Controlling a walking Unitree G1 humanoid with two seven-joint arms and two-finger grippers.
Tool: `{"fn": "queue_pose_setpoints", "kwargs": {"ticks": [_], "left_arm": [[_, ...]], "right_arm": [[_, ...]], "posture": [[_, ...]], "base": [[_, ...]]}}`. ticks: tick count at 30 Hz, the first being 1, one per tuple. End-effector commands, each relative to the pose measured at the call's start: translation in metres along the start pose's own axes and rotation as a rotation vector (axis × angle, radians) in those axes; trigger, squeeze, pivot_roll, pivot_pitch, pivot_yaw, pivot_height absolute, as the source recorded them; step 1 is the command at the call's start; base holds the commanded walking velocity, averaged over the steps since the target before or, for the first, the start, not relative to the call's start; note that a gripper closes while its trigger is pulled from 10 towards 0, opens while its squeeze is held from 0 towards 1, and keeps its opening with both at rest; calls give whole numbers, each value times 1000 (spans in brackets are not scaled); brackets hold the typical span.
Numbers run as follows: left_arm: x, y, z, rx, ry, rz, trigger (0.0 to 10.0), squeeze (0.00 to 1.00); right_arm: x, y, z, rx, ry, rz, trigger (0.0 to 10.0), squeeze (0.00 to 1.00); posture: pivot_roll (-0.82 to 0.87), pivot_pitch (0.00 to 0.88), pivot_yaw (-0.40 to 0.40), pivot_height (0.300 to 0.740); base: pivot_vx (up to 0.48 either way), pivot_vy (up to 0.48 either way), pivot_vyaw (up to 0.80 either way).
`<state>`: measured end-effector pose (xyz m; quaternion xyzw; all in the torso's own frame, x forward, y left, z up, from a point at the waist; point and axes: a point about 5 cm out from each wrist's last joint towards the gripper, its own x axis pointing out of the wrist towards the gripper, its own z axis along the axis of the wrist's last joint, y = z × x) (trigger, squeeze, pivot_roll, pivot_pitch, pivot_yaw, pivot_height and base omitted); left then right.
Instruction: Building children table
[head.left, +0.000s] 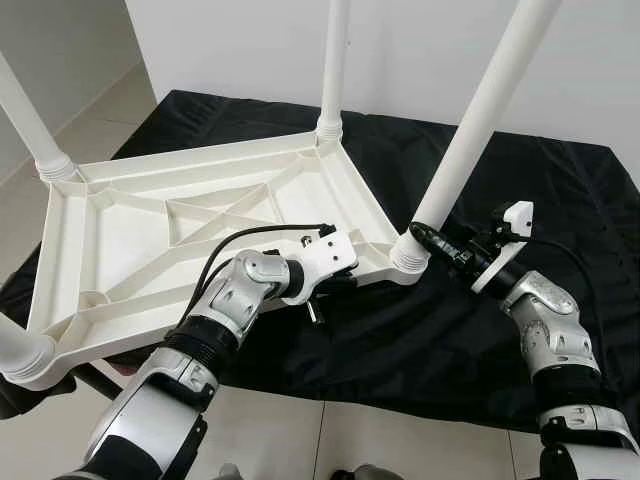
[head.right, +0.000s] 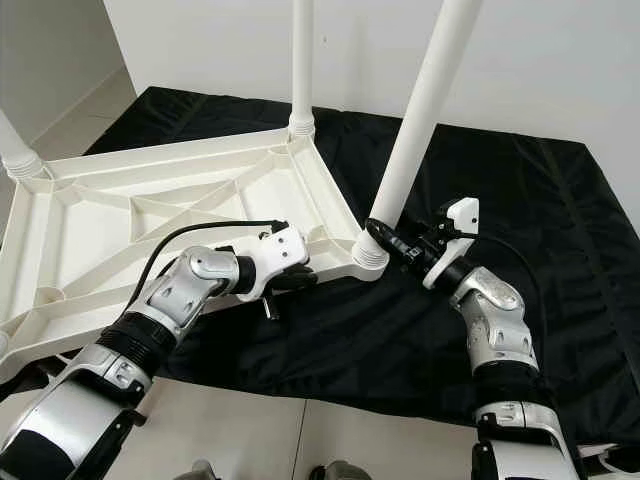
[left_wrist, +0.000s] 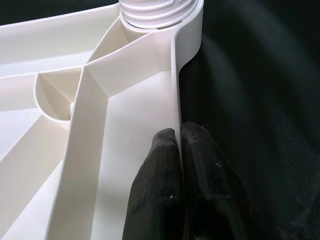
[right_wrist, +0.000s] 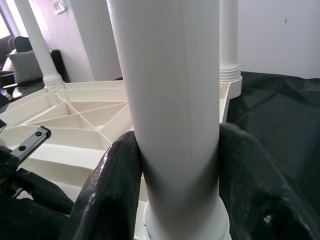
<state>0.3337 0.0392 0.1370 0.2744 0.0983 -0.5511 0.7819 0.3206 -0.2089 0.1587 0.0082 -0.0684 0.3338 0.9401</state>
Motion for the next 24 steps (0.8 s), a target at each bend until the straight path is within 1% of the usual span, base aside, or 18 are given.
{"fn": "queue_pose_setpoints", "kwargs": {"ticks": [1, 8, 10, 12, 15, 18, 24], "left_arm": [[3, -10, -12, -22, 54, -46, 10000, 0], [3, -9, -12, -23, 53, -42, 10000, 0], [3, -9, -12, -22, 53, -41, 10000, 0], [3, -8, -11, -20, 52, -40, 10000, 0], [3, -8, -10, -19, 50, -41, 10000, 0], [3, -8, -9, -21, 48, -40, 10000, 0], [3, -8, -9, -21, 49, -40, 10000, 0]], "right_arm": [[4, 13, -18, 52, 65, 22, 10000, 0], [5, 19, -21, 55, 56, -15, 10000, 0], [6, 20, -22, 60, 50, -35, 10000, 0], [8, 20, -22, 68, 41, -87, 10000, 0], [11, 22, -21, 72, 28, -112, 10000, 0], [11, 26, -20, 72, 19, -121, 10000, 0], [11, 28, -20, 69, 17, -138, 10000, 0]], "posture": [[-67, 25, -11, 740], [-67, 20, -11, 740], [-67, 20, -11, 740], [-69, 19, -11, 740], [-68, 20, -11, 740], [-68, 21, -11, 740], [-70, 25, -12, 740]], "base": [[0, 0, 0], [0, 0, 0], [0, 0, 0], [0, 0, 0], [0, 0, 0], [0, 0, 0], [0, 0, 0]]}}
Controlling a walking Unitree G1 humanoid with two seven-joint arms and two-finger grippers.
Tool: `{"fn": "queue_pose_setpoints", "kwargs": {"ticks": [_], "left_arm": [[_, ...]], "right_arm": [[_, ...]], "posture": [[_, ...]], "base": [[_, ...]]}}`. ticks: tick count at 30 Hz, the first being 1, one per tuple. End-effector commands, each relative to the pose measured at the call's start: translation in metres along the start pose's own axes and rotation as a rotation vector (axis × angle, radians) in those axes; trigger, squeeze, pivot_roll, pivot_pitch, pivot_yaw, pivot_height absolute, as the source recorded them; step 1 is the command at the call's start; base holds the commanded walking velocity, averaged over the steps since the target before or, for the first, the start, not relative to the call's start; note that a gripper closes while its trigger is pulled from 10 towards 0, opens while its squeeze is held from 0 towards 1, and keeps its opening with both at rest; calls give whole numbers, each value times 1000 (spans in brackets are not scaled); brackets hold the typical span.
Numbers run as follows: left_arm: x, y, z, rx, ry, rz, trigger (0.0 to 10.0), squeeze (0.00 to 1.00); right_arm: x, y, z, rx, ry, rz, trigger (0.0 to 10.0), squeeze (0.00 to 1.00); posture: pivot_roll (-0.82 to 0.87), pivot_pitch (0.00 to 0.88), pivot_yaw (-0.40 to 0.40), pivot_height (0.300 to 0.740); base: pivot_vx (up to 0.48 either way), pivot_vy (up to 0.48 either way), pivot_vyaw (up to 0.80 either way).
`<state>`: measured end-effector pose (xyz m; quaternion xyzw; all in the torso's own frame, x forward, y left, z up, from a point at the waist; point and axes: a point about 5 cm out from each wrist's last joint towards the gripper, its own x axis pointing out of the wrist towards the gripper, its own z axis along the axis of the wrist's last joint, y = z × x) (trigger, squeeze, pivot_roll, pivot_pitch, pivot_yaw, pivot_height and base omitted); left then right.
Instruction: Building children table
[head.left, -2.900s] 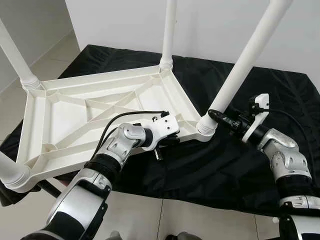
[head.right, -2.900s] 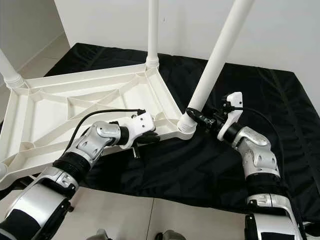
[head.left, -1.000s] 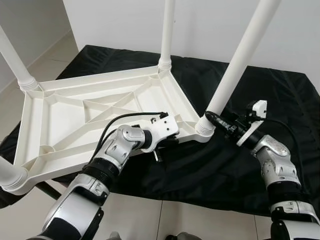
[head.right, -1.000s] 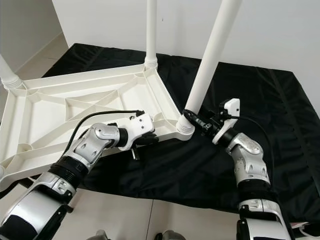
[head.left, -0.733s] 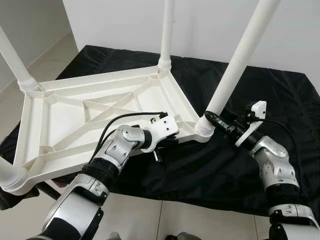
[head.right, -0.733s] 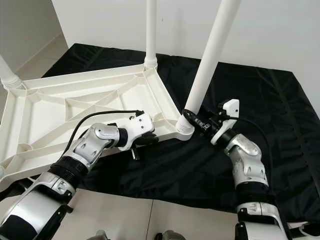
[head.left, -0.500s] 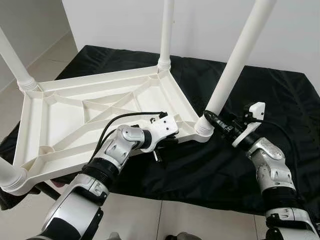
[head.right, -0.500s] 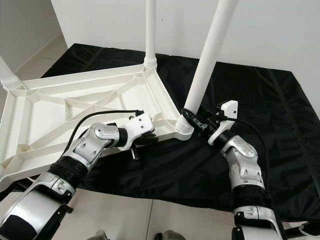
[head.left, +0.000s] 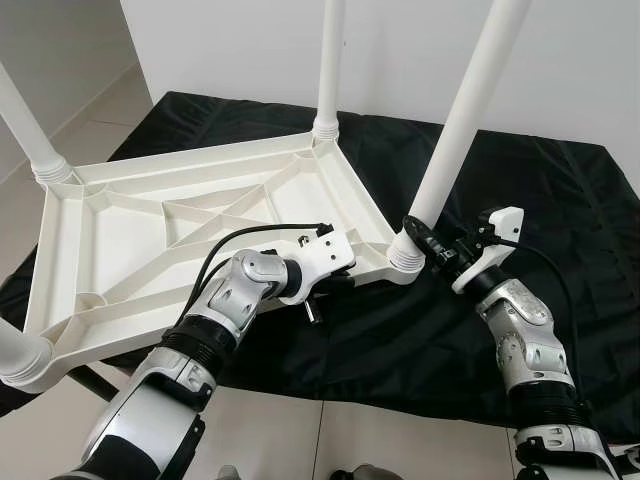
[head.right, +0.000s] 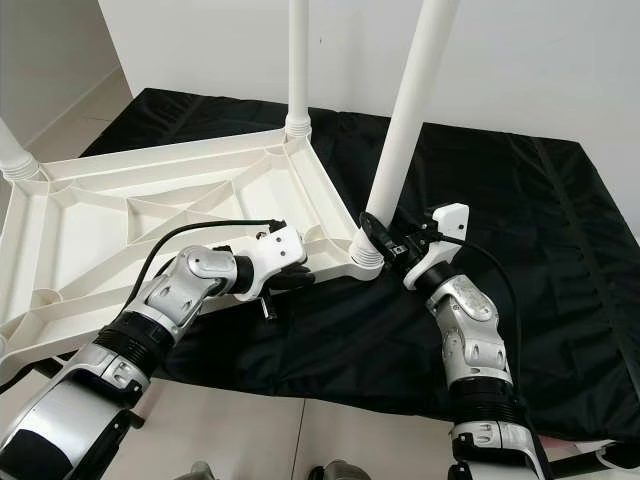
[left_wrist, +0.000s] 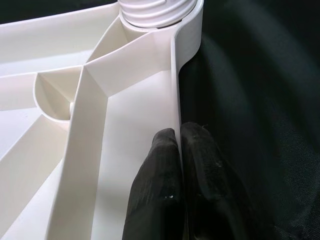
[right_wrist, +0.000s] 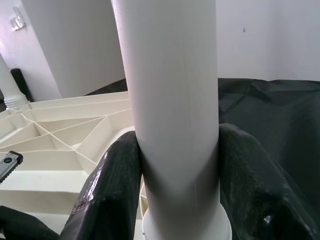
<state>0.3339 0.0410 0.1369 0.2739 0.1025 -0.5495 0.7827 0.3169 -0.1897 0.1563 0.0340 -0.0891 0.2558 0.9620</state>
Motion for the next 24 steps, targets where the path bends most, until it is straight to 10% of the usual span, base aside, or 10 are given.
{"fn": "queue_pose_setpoints", "kwargs": {"ticks": [1, 24], "left_arm": [[4, -9, -8, -14, 42, -41, 10000, 0], [4, -7, -6, -10, 38, -42, 10000, 0]], "right_arm": [[-1, 11, -18, 40, 75, 20, 10000, 0], [-6, 21, -14, 28, 38, -88, 10000, 0]], "posture": [[-70, 25, -12, 740], [-74, 34, -8, 740]], "base": [[0, 0, 0], [0, 0, 0]]}}
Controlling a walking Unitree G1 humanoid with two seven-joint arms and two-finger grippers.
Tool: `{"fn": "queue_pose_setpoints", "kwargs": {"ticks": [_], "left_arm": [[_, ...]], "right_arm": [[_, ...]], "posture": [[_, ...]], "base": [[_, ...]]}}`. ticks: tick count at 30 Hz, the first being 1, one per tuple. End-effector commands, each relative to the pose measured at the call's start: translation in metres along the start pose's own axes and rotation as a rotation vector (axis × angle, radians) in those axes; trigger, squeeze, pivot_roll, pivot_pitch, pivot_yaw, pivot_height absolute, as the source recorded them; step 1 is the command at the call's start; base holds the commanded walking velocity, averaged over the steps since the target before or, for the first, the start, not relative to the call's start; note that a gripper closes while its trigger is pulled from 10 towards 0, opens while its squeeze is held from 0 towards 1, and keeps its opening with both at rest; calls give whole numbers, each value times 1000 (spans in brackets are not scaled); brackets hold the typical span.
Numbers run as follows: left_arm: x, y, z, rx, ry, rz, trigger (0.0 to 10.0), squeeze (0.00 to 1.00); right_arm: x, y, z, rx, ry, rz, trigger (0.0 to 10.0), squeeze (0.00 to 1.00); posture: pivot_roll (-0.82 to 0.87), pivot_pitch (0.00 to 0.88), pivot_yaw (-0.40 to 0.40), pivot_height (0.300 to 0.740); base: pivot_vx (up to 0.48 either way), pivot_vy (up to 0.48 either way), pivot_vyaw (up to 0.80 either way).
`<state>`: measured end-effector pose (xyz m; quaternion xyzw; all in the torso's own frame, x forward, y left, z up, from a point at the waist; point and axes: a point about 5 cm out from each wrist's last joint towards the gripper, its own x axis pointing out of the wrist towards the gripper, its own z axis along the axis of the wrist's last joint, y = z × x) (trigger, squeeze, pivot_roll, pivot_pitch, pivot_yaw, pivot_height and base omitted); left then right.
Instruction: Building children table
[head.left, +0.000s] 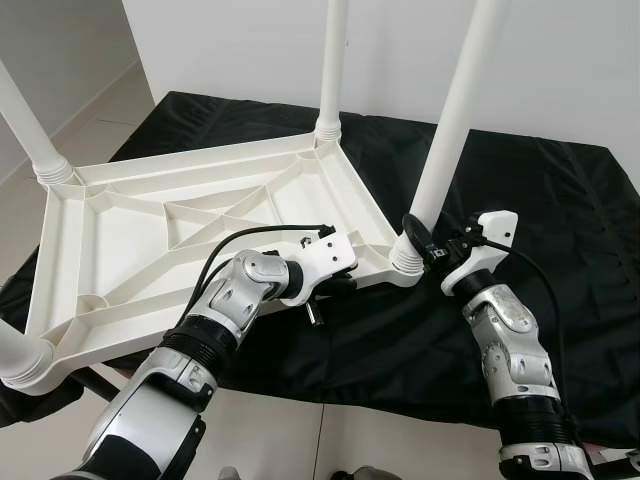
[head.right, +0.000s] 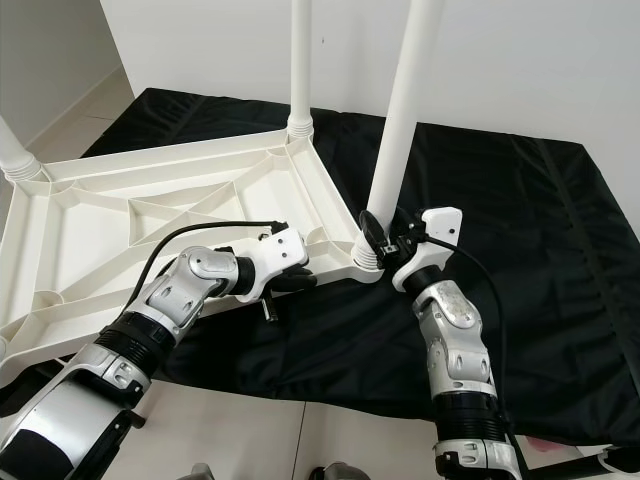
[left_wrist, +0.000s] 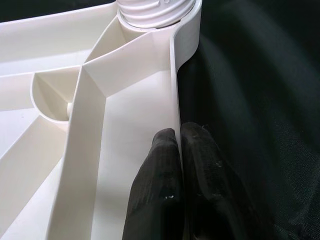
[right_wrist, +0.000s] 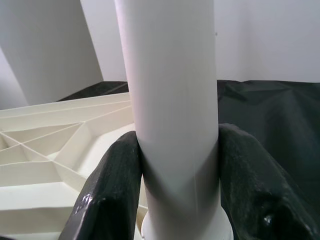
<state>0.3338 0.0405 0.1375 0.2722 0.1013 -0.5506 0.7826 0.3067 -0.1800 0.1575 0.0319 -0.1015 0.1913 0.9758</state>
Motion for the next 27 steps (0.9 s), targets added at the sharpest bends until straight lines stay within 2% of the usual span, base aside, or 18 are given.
{"fn": "queue_pose_setpoints", "kwargs": {"ticks": [1, 6, 7, 11, 20, 27], "left_arm": [[4, -7, -6, -9, 42, -41, 10000, 0], [4, -7, -6, -7, 41, -43, 10000, 0], [4, -7, -6, -7, 41, -44, 10000, 0], [4, -7, -5, -5, 39, -44, 10000, 0], [4, -10, -7, -3, 40, -49, 10000, 0], [4, -13, -8, 4, 44, -53, 10000, 0]], "right_arm": [[-3, 7, -15, 47, 66, 42, 10000, 0], [-6, -3, -11, 30, 75, 103, 10000, 0], [-5, -10, -10, 37, 94, 143, 10000, 0], [-3, -18, -10, 24, 138, 216, 10000, 0], [3, -25, -11, -23, 210, 347, 10000, 0], [6, -29, -12, -28, 226, 386, 10000, 0]], "posture": [[-74, 34, -8, 740], [-78, 34, -5, 740], [-80, 34, -5, 740], [-78, 31, -9, 740], [-71, 26, -13, 740], [-65, 20, -13, 740]], "base": [[0, 0, 0], [0, 0, 0], [0, 0, 0], [0, 0, 0], [0, 0, 0], [0, 0, 0]]}}
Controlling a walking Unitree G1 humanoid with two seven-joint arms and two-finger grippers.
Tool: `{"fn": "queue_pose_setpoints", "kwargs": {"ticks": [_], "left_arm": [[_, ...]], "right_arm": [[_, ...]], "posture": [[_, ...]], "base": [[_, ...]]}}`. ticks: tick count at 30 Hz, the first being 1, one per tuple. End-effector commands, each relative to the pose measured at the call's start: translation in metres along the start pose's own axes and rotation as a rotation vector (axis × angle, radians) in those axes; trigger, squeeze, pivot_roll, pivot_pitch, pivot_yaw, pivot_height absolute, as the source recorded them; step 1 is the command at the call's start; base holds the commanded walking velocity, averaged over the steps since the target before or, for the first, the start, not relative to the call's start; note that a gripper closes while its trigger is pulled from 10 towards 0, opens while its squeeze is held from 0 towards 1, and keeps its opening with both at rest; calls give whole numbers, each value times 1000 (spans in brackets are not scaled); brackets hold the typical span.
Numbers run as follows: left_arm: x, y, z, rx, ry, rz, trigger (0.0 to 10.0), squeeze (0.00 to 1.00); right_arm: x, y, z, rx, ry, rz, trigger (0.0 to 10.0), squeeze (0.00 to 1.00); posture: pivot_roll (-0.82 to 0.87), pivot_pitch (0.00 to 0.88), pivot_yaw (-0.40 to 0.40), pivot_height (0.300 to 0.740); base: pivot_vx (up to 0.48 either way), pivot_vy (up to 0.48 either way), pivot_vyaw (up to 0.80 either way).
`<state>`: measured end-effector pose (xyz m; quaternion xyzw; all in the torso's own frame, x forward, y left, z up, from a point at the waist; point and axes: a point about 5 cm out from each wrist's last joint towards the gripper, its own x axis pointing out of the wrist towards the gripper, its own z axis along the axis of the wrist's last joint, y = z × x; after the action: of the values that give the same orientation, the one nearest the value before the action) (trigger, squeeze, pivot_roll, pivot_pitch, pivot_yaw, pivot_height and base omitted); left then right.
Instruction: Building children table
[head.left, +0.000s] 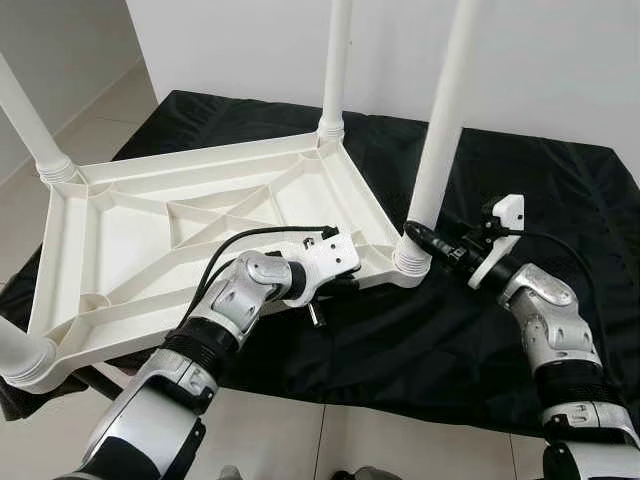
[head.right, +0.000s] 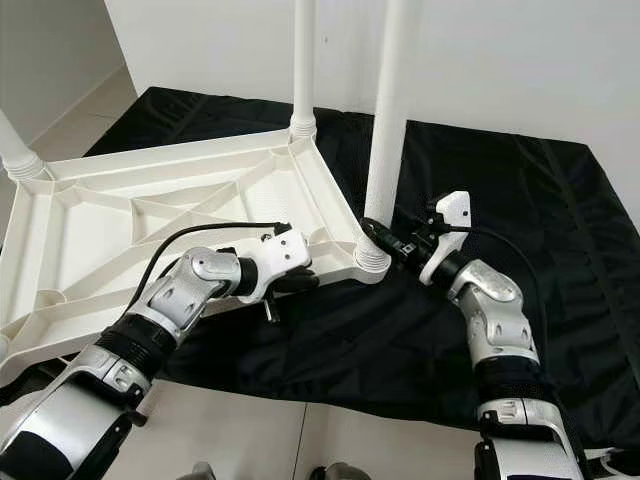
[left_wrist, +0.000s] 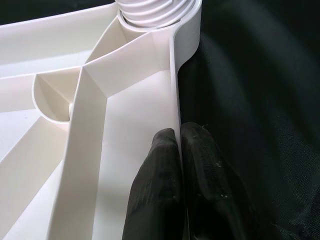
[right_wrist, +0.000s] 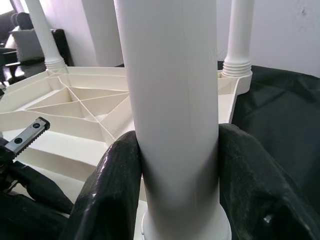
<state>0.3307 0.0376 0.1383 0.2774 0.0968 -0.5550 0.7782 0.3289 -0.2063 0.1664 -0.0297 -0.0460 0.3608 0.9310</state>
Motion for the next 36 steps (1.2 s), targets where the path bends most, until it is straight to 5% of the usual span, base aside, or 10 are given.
{"fn": "queue_pose_setpoints", "kwargs": {"ticks": [1, 15, 36], "left_arm": [[3, -10, -10, -10, 47, -44, 10000, 0], [2, -11, -8, -6, 43, -54, 10000, 0], [2, -12, -6, -3, 42, -62, 10000, 0]], "right_arm": [[-2, 5, -21, 48, 91, 48, 10000, 0], [-26, 2, -47, 173, 103, 53, 10000, 0], [-37, 16, -52, 158, 2, -57, 10000, 0]], "posture": [[-65, 20, -13, 740], [-65, 21, -8, 740], [-74, 37, 5, 740]], "base": [[0, 0, 0], [0, 0, 0], [0, 0, 0]]}}
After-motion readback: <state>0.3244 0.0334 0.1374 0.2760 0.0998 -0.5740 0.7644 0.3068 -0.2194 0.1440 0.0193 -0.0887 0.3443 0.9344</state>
